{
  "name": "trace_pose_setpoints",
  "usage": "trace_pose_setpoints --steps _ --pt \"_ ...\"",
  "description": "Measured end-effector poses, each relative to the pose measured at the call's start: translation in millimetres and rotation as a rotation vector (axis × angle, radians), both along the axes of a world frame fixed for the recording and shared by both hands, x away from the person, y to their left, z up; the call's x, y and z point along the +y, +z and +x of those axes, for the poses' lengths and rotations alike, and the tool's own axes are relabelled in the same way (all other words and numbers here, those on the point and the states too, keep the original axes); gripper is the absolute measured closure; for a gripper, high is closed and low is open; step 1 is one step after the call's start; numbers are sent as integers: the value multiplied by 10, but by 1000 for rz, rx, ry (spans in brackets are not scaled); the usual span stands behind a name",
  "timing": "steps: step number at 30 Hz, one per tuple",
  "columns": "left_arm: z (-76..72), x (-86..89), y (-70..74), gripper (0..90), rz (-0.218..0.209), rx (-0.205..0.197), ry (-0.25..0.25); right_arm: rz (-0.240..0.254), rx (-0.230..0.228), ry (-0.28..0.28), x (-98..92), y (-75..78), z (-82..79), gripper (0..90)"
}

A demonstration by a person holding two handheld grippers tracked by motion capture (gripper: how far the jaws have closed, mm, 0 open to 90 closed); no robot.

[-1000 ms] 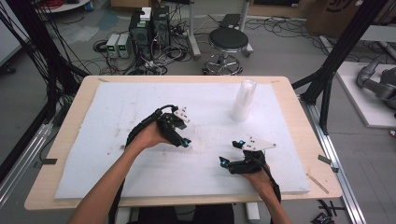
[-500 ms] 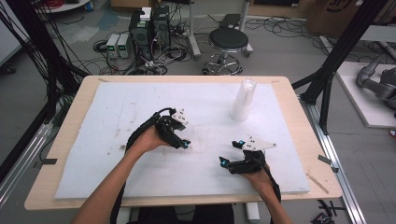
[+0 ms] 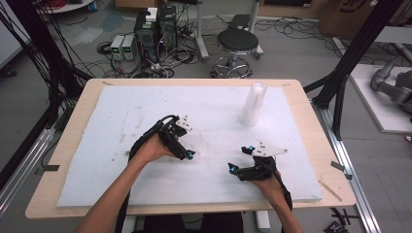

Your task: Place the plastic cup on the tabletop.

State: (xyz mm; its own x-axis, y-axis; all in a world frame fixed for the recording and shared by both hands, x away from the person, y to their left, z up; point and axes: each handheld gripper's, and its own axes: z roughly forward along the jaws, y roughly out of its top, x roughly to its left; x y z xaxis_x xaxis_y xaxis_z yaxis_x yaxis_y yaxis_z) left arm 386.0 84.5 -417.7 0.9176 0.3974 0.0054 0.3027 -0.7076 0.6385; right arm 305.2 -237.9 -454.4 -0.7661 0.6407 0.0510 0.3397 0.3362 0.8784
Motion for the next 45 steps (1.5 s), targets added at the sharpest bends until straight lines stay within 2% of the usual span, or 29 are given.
trace_pose_setpoints --steps 1,3,8,10,11,13,17,23,28,31,33,37,40,45 --pt "-18 30 10 73 -1 5 11 1 4 -2 0 0 -2 163" --pt "-96 157 46 73 -60 -18 23 4 6 -7 -1 0 -2 163" --pt "-286 453 89 73 -128 -52 63 10 -3 -17 -10 0 -7 162" --pt "-391 609 81 73 -187 -70 93 17 -1 -19 -14 1 -7 162" --pt "-439 680 77 73 -200 -78 106 16 2 -20 -16 1 -10 162" --pt "-523 799 56 73 -227 -102 129 18 -4 -23 -18 1 -11 162" --pt "-710 1038 -55 73 -331 -152 172 23 -13 -18 -23 3 -22 162" --pt "-941 1270 -232 73 -417 -212 238 42 -18 -19 -40 4 -30 162" --pt "-1028 1386 -365 73 -465 -251 311 45 -21 -25 -42 4 -31 162" --pt "-1047 1432 -436 73 -495 -257 342 44 -24 -28 -41 5 -36 162" --pt "-1049 1447 -460 73 -500 -256 360 43 -27 -27 -45 4 -35 162" --pt "-1074 1490 -493 73 -535 -283 413 51 -33 -31 -49 5 -45 162" --pt "-1083 1494 -498 73 -541 -289 414 57 -50 -22 -58 6 -59 162" --pt "-1098 1493 -500 73 -543 -301 417 60 -48 -18 -58 5 -57 162"
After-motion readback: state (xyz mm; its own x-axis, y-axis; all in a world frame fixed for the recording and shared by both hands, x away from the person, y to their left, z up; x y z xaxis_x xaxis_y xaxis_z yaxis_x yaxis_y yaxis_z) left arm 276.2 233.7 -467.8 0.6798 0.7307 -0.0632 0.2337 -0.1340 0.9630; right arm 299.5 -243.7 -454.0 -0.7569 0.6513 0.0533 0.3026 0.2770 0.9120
